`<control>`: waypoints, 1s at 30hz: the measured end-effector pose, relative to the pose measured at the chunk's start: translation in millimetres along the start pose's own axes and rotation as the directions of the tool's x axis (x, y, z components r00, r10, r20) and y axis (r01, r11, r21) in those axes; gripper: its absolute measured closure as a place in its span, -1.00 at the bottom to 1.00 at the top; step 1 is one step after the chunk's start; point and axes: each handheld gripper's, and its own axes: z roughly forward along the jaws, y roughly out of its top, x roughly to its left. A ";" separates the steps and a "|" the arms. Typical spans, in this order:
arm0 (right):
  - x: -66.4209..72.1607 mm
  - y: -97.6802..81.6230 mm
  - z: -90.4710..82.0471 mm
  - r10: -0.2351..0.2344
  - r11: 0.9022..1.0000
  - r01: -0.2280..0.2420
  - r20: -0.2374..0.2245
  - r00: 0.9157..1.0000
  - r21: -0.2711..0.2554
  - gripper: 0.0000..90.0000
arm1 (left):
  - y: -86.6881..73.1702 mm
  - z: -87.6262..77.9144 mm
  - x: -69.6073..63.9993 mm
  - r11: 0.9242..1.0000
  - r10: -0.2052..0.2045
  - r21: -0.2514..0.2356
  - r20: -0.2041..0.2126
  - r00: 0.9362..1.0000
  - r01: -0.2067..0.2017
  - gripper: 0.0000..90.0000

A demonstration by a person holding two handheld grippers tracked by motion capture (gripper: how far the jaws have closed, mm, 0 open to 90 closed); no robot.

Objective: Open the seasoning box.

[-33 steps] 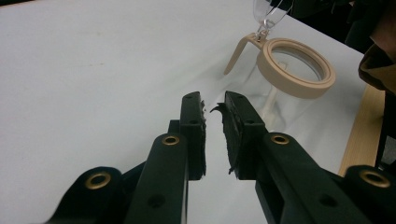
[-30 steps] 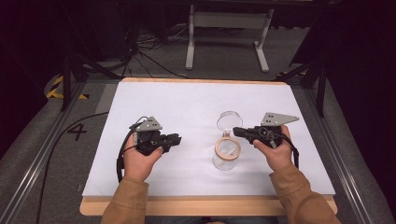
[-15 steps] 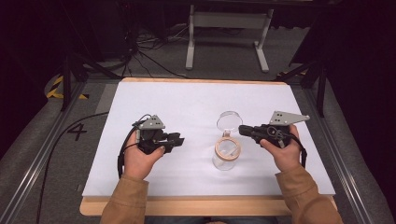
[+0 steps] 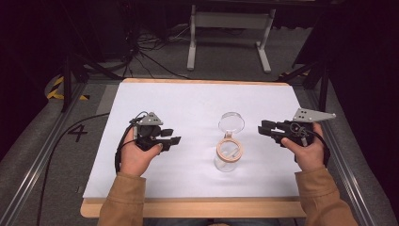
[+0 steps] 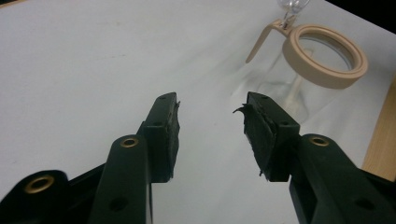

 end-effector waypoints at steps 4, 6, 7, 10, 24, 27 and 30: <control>-10.8 -6.0 -7.8 0.006 0.999 -0.009 0.067 0.998 0.040 0.39 | -1.3 -0.8 5.7 1.000 -0.022 0.003 -0.017 1.000 0.022 0.19; -15.4 -8.6 -10.5 0.010 0.998 -0.016 0.093 0.996 0.056 0.36 | -2.2 -0.3 8.4 1.000 -0.025 0.007 -0.025 0.999 0.025 0.17; -18.3 -10.5 -12.0 0.017 0.998 -0.024 0.107 0.994 0.066 0.35 | -2.7 0.4 11.3 1.000 -0.016 0.009 -0.025 1.000 0.016 0.17; -28.0 -17.2 -16.5 0.026 0.995 -0.041 0.155 0.988 0.092 0.34 | -5.2 4.1 16.0 0.999 -0.039 0.022 -0.023 0.999 0.039 0.15; -58.9 -49.9 -15.8 0.100 0.975 -0.143 0.238 0.966 0.170 0.34 | -24.0 20.3 42.2 0.991 -0.113 0.059 -0.071 0.991 0.117 0.05; -62.6 -56.0 -11.8 0.108 0.969 -0.156 0.244 0.964 0.190 0.33 | -26.9 23.2 45.0 0.990 -0.119 0.068 -0.072 0.990 0.124 0.05; -65.3 -61.8 -7.1 0.096 0.962 -0.156 0.258 0.961 0.222 0.32 | -29.3 26.0 46.8 0.989 -0.121 0.080 -0.080 0.989 0.128 0.05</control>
